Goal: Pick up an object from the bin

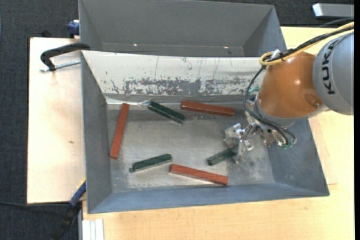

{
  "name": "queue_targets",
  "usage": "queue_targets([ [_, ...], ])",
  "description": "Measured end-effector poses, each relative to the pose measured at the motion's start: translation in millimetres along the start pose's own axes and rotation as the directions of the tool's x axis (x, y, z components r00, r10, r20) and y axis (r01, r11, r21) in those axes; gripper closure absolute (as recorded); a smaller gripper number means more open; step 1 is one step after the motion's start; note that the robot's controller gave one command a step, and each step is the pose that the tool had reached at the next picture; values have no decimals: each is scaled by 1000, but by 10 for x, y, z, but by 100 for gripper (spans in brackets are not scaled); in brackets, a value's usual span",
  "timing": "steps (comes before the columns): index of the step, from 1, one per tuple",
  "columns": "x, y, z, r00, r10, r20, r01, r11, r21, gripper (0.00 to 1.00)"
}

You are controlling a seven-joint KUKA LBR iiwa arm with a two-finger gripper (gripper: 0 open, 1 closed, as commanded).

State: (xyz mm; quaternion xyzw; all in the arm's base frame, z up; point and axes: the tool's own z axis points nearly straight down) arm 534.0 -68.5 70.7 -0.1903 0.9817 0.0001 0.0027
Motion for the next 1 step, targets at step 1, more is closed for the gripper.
queue_targets([
  [1, 0, 0, 0, 1000, 0, 0, 0, 1000, 0, 100],
])
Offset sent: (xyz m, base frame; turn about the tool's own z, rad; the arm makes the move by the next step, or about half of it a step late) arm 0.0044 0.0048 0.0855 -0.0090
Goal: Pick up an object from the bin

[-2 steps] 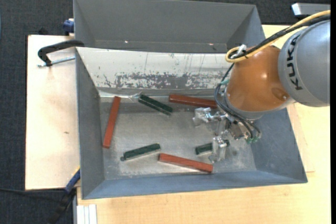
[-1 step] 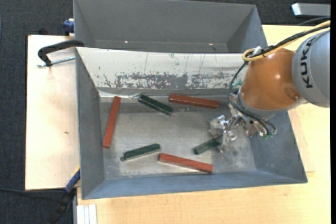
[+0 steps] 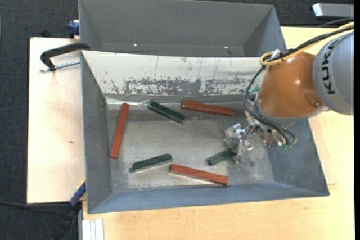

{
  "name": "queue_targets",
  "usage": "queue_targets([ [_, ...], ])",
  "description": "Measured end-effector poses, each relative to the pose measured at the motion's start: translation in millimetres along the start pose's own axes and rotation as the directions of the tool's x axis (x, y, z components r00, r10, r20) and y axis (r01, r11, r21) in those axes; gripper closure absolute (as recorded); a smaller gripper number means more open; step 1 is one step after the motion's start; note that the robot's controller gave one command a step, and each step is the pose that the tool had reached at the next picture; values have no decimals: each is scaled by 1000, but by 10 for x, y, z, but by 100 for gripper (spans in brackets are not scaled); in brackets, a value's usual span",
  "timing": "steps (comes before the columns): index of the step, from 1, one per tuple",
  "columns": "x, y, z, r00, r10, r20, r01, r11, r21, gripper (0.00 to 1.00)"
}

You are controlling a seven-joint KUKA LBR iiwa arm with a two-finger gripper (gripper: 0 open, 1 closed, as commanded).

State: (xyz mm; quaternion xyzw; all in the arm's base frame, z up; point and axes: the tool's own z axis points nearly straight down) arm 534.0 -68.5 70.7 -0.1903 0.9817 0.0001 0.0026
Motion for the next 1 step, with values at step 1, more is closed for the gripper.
queue_targets([
  [1, -80, 30, -864, 1000, -7, 0, 7, 1000, 0, 100],
])
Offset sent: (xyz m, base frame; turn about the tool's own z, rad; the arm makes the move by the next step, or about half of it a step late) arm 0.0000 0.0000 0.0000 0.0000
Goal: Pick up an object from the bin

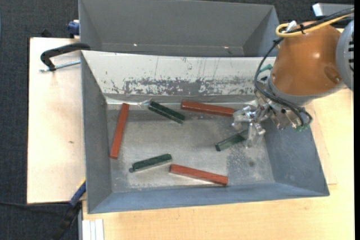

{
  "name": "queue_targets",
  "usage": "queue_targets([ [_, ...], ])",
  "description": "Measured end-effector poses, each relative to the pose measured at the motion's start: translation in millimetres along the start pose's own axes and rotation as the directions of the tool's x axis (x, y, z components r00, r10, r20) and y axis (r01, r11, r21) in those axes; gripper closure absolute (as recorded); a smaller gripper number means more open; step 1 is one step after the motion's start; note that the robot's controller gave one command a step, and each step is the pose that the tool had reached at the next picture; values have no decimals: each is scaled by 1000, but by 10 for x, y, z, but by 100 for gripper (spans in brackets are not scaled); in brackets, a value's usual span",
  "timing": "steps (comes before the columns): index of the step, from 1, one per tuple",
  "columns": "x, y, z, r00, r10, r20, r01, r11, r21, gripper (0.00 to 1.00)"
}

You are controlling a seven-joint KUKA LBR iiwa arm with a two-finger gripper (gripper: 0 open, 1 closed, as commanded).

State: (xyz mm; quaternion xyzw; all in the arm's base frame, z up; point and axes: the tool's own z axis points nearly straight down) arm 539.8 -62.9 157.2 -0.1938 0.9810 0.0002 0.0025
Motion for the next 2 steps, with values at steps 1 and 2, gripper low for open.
queue_targets([
  [1, 1, 0, 0, 1000, 0, 0, 0, 1000, 0, 100],
  [2, -207, -53, -836, 1000, 9, 1, -9, 1000, 0, 100],
])
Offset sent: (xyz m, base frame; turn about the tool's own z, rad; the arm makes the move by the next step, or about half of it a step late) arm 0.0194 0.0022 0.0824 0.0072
